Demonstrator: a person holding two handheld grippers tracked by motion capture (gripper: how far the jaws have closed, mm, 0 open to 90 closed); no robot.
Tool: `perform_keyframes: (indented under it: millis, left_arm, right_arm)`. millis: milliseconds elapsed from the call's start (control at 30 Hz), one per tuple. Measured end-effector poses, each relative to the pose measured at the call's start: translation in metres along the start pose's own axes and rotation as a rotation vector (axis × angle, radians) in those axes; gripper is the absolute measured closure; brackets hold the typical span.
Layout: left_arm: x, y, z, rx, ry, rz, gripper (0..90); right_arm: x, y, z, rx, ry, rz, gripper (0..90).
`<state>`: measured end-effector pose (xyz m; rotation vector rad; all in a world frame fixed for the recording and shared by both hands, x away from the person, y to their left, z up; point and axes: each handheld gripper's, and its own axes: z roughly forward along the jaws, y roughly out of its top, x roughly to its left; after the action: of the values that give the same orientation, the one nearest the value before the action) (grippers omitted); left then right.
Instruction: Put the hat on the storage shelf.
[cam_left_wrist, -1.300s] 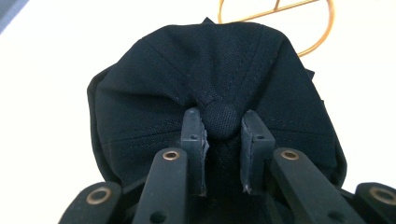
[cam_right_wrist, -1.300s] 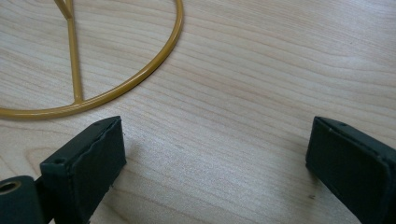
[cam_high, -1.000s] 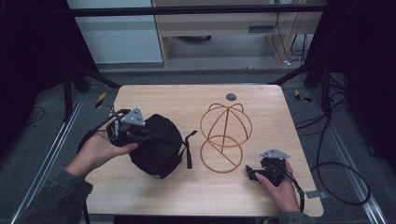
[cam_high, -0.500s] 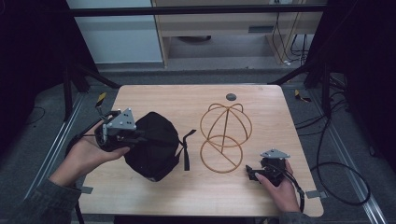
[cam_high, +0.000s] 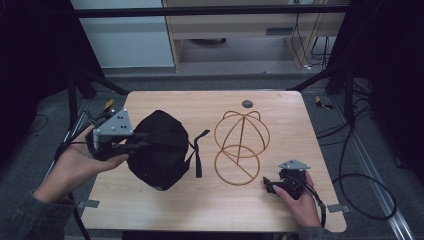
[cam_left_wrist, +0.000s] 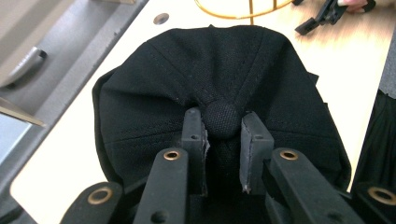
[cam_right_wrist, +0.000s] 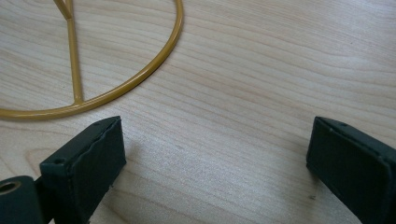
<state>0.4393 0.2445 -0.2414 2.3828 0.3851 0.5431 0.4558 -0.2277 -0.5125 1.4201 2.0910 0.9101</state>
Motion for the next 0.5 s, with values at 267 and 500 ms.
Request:
perform_keyframes:
  millis: [267,500]
  left_arm:
    - [-0.004,0.013,-0.022,-0.038,0.027,0.026,74.9]
    - [-0.008,0.033,-0.035,-0.067,0.051,0.057,74.9]
  right_arm:
    - [0.000,0.000,0.000,0.000,0.000,0.000,4.6]
    - [0.000,0.000,0.000,0.001,-0.002,0.002,4.6]
